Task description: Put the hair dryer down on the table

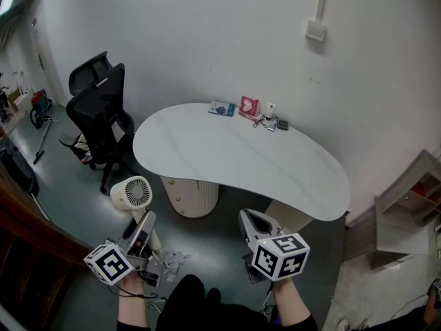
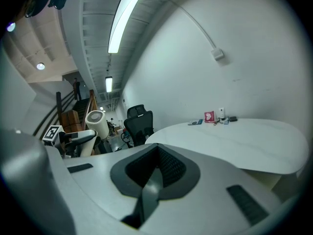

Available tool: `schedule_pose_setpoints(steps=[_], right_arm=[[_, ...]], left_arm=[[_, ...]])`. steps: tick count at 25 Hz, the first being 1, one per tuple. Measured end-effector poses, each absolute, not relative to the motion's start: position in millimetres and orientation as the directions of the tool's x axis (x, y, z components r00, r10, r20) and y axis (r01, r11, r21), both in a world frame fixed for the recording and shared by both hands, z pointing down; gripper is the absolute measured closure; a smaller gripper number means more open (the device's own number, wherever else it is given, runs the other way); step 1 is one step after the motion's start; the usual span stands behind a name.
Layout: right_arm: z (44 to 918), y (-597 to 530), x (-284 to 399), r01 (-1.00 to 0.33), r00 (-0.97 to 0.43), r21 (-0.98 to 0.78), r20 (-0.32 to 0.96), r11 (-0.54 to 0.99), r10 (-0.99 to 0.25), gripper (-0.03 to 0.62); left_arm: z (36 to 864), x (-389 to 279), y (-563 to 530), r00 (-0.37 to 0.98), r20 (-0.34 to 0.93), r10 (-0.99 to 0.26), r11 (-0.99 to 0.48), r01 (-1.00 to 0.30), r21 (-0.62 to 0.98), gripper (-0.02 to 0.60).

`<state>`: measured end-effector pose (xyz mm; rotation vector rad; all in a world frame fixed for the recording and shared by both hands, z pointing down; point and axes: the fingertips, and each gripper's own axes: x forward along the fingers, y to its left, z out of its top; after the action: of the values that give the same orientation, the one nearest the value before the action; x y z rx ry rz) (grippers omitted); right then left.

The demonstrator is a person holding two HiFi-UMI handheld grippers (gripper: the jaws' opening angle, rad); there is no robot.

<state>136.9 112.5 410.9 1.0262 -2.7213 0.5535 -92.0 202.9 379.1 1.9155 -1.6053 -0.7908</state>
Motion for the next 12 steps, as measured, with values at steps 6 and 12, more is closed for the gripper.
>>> schedule_pose_setpoints(steps=[6,12], right_arm=[[413,97,134,-0.665,-0.746,-0.287,0.294,0.689,-0.598,0.592],[417,74,122,-0.668,-0.743,-0.288,0.303,0.686,-0.597,0.592]], left_arm=[[376,-97,191,0.123,-0.108,-0.987,-0.163,-0.693,0.703,0.416],[376,-113,166,0.117,-0.108,-0.987,-0.159,-0.693,0.703,0.416]])
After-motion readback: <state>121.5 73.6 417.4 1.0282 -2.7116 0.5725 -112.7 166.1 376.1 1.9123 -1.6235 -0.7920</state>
